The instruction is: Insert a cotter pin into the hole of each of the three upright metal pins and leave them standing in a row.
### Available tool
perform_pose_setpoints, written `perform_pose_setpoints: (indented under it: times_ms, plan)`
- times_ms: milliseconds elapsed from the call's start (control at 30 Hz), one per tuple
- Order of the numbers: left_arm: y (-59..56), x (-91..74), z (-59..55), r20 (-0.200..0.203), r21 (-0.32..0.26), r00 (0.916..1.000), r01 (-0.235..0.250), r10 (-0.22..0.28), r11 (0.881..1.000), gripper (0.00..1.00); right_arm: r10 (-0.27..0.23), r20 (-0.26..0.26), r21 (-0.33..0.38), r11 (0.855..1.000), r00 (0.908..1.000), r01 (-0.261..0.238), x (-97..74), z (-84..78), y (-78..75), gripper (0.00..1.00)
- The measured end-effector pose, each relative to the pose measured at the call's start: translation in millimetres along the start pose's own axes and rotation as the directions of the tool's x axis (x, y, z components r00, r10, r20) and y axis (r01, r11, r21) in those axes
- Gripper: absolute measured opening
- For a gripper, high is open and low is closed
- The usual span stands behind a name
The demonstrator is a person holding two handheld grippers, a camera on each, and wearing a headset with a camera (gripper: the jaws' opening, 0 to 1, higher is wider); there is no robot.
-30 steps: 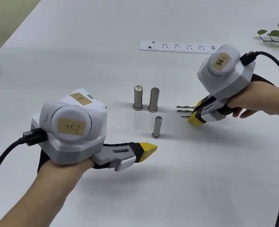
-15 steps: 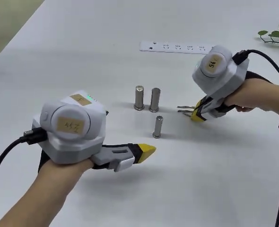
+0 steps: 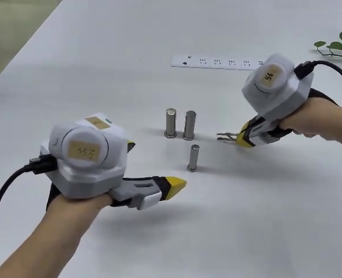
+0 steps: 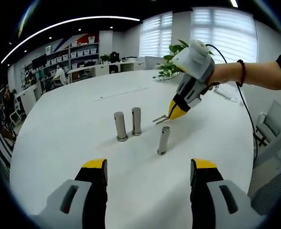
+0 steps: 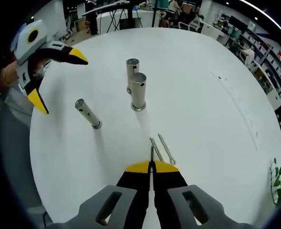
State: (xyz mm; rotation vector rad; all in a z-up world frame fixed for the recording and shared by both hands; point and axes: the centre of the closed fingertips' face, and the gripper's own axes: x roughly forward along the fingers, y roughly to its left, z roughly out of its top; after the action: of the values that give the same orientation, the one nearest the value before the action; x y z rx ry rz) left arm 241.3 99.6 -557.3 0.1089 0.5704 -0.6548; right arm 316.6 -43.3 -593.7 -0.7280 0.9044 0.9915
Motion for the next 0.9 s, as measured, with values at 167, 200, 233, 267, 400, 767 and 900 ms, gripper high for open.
perform_pose_setpoints:
  times_ms: [167,200,233,267,400,767,900]
  plan:
    - [-2.7,0.1,8.6,0.025,-0.033,0.9989,0.039,-0.039,0.999,0.61,-0.023,0.080,-0.070,0.997,0.9965,0.028,-8.6,8.3,3.9,0.00]
    - [-3.9,-0.3,10.4,0.028,-0.035,0.9986,0.046,-0.045,0.998,0.60,-0.023,0.087,-0.071,0.997,0.9960,0.029,-10.0,8.2,5.3,0.00]
    - [-4.7,-0.7,12.8,0.031,-0.036,0.9982,0.052,-0.051,0.998,0.59,-0.034,0.115,-0.088,0.995,0.9928,0.044,-11.8,11.9,5.0,0.00]
    - [-4.6,-0.7,13.9,0.032,-0.038,0.9980,0.055,-0.054,0.998,0.57,-0.038,0.128,-0.100,0.994,0.9911,0.051,-13.3,13.1,5.6,0.00]
    - [-9.1,-0.5,19.7,0.034,-0.044,0.9963,0.080,-0.079,0.996,0.53,-0.046,0.196,-0.103,0.992,0.9795,0.067,-19.6,21.7,2.5,0.00]
    - [-21.2,1.2,35.9,0.033,-0.056,0.9923,0.121,-0.120,0.991,0.38,-0.057,0.317,-0.167,0.979,0.9468,0.115,-37.4,43.2,23.6,0.00]
    - [-23.8,3.9,40.1,0.023,-0.071,0.9909,0.134,-0.132,0.988,0.34,-0.064,0.332,-0.229,0.962,0.9411,0.147,-42.2,46.7,34.3,0.00]
